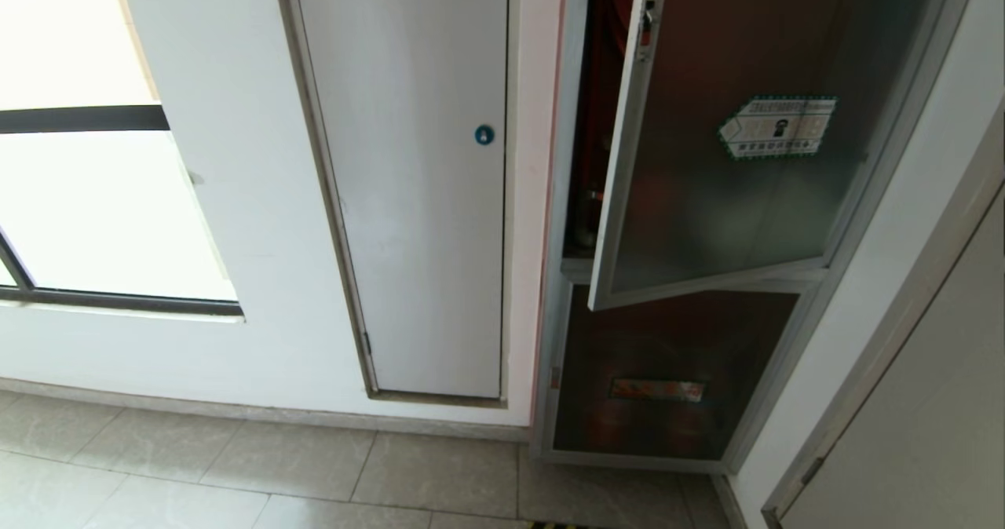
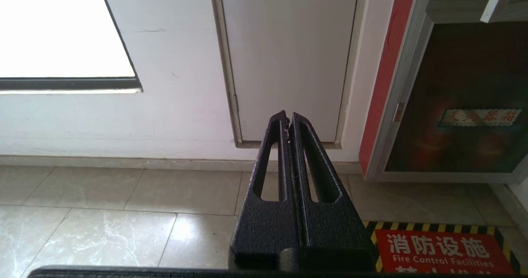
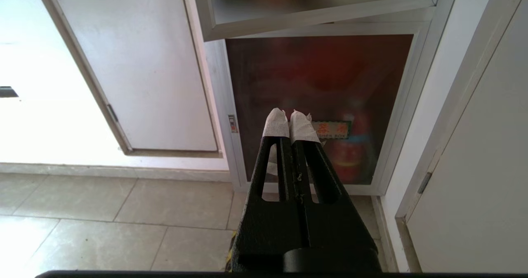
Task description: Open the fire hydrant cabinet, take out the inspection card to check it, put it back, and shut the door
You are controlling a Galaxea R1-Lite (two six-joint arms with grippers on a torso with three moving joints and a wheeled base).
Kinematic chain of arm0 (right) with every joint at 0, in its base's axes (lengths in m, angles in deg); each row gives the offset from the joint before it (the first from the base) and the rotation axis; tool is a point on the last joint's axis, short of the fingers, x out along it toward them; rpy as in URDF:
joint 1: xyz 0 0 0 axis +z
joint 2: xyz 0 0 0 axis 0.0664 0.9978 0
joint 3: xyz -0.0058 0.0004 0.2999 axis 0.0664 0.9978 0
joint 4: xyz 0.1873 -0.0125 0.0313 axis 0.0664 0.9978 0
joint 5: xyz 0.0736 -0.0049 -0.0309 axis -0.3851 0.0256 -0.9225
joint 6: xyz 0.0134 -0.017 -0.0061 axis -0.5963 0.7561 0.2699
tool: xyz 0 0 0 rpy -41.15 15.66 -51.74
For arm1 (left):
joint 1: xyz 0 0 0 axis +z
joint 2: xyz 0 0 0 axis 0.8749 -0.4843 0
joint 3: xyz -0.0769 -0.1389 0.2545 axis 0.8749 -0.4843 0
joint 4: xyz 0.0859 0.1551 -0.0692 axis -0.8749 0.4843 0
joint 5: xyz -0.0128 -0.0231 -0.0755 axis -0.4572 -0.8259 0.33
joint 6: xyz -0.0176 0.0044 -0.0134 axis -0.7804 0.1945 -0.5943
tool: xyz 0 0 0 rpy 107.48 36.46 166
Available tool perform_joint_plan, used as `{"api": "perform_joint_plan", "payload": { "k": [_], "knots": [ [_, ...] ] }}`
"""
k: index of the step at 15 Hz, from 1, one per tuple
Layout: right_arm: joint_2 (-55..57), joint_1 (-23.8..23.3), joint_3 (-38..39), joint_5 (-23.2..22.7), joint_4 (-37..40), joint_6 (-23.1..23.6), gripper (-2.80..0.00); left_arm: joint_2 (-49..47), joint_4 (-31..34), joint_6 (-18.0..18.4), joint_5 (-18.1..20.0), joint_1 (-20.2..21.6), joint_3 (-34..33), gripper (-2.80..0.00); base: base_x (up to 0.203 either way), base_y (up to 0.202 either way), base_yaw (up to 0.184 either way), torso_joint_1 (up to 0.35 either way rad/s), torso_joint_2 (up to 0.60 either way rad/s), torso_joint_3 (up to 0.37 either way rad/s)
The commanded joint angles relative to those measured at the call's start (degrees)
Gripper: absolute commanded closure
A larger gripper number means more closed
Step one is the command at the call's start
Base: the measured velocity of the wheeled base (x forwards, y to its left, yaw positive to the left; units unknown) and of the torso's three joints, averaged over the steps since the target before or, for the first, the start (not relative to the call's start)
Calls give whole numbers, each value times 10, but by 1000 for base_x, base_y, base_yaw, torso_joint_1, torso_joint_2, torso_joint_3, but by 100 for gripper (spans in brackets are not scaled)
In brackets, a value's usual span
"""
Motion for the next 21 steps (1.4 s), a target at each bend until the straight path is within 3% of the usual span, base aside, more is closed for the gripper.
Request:
{"api": "perform_joint_plan", "payload": {
  "k": [1,18,21],
  "knots": [
    [1,0,2,0,0,0,0,0,0,0,0,0,-7,0,0,0,0,0,0,0],
    [1,0,2,0,0,0,0,-1,0,1,0,0,-7,0,0,0,0,0,0,0],
    [1,0,2,0,0,0,0,0,0,1,-1,0,-7,0,147,0,-2,1,-6,0]
  ]
}}
